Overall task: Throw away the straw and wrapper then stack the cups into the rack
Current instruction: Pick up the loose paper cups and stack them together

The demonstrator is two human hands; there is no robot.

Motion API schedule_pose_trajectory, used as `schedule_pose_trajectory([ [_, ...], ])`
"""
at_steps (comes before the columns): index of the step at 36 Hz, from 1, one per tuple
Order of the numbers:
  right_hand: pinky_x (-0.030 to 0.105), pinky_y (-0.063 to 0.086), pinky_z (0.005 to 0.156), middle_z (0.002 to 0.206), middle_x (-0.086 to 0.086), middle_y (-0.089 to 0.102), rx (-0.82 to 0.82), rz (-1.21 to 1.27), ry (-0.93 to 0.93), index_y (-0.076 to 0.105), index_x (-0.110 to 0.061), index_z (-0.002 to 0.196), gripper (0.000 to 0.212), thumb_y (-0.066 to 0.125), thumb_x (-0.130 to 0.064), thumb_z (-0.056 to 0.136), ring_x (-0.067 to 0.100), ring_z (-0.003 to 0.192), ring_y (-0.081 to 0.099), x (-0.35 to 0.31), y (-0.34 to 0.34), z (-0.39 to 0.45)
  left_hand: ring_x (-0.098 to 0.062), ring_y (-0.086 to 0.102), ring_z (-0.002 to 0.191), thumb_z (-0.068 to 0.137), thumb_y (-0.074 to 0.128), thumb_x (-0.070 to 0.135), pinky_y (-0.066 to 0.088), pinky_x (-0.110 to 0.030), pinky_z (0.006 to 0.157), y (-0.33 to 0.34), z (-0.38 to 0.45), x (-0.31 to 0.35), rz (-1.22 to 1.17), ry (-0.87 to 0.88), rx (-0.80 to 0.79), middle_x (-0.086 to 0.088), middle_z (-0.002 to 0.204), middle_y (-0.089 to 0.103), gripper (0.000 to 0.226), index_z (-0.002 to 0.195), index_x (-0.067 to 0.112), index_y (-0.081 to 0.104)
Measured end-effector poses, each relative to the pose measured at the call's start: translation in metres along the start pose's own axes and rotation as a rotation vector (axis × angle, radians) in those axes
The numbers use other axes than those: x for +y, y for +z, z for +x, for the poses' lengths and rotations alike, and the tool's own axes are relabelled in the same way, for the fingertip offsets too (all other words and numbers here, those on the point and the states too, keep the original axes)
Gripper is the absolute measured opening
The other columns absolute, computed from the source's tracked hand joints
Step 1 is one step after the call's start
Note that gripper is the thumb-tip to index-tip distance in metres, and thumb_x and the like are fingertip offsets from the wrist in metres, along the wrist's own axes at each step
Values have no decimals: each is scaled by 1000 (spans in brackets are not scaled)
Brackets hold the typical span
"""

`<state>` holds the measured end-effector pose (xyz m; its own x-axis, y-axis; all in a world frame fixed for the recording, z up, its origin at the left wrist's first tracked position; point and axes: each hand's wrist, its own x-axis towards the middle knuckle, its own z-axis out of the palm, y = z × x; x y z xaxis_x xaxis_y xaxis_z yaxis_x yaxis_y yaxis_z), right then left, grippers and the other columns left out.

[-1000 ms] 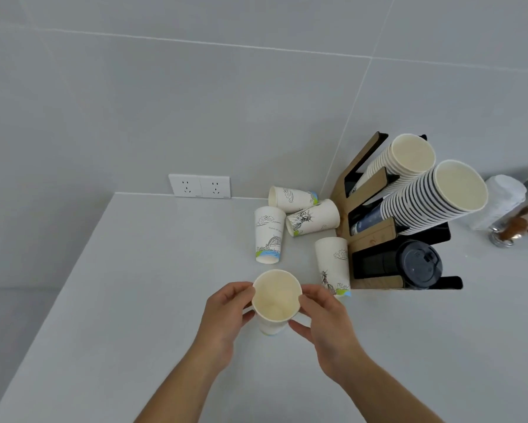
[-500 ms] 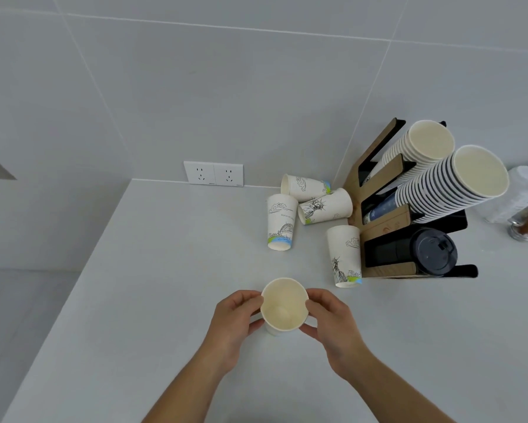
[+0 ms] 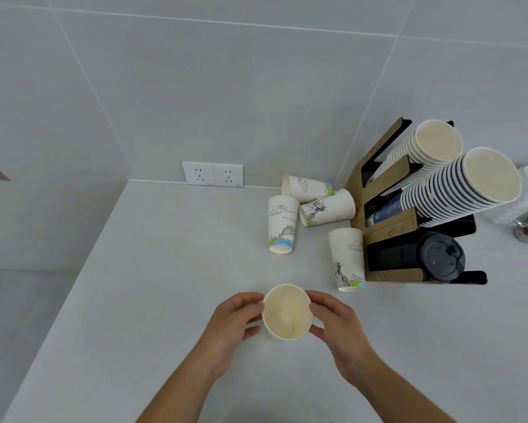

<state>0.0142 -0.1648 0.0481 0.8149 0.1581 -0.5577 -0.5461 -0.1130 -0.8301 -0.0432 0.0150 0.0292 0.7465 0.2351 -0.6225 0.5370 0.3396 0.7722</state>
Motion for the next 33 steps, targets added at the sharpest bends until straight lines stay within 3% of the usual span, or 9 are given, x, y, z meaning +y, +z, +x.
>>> schedule_pose_trajectory([
  [4, 36, 53, 91, 118, 5, 69, 22, 13, -1, 71, -13, 112, 25, 54, -6, 96, 21, 112, 62, -5, -6, 9, -26, 67, 105, 90, 64, 16, 55, -35, 84, -7, 6, 7, -23, 2, 18, -11, 109, 72, 16, 103, 16, 73],
  [11, 37, 50, 96, 121, 6, 67, 23, 78, -16, 70, -17, 106, 21, 53, -6, 97, 22, 116, 61, -31, -7, 33, -23, 67, 93, 91, 62, 14, 53, -36, 84, -11, 30, 29, -106, 3, 45, -8, 99, 71, 15, 102, 12, 72],
  [29, 35, 51, 93, 125, 9, 65, 135, 156, 96, 64, -10, 120, 25, 57, -14, 96, 23, 115, 61, -66, 25, 133, -20, 64, 86, 92, 61, 17, 52, -31, 78, 2, 134, 71, -125, -69, 69, -5, 90, 67, 11, 98, 12, 68],
  [33, 34, 51, 91, 121, 8, 64, 151, 135, 117, 62, -11, 120, 25, 58, -12, 96, 20, 109, 60, -71, 35, 154, -20, 61, 87, 91, 60, 16, 51, -37, 88, 13, 155, 81, -115, -74, 56, -4, 89, 65, 6, 89, 15, 66],
])
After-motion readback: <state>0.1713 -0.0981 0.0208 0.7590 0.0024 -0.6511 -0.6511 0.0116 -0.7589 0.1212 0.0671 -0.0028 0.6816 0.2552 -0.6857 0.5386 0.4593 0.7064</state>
